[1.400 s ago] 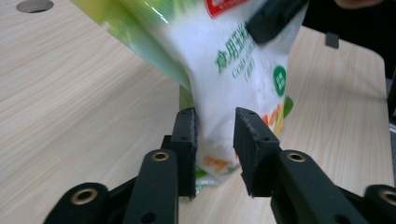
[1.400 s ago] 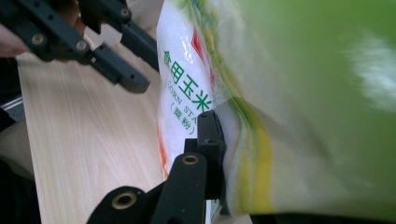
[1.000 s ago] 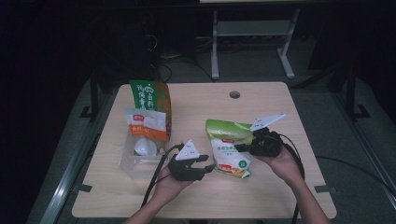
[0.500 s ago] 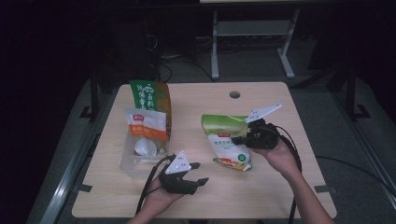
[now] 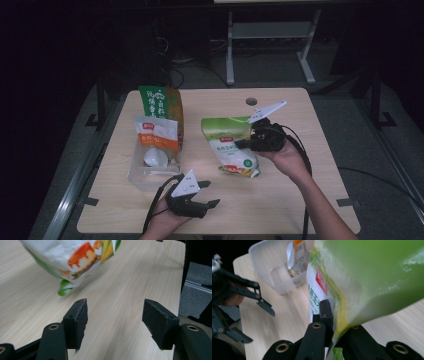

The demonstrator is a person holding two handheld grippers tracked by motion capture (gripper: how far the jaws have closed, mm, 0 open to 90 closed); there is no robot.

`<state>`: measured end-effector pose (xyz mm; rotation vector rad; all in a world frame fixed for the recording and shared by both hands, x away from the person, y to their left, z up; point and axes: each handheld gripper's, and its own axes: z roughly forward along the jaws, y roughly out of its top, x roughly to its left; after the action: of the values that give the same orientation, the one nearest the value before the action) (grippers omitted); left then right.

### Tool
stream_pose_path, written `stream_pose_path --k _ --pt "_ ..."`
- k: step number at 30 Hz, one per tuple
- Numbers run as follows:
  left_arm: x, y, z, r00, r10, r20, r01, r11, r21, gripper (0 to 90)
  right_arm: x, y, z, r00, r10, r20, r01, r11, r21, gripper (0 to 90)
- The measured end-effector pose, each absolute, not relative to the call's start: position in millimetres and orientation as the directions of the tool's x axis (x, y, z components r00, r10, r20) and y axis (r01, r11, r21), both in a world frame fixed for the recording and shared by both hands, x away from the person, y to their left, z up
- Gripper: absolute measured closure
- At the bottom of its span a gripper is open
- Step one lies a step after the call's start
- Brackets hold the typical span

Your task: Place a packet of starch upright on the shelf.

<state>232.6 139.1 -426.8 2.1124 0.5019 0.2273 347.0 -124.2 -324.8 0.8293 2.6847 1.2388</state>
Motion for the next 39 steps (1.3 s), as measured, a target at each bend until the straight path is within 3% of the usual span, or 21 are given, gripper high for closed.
stream_pose_path --k 39 --pt "219.5 140.4 -431.1 0.920 0.393 0.007 0.208 -0.500 0.841 34.5 356.6 12.9 -276.2 -0.960 0.248 0.130 0.253 0.569 0.782 89.6"
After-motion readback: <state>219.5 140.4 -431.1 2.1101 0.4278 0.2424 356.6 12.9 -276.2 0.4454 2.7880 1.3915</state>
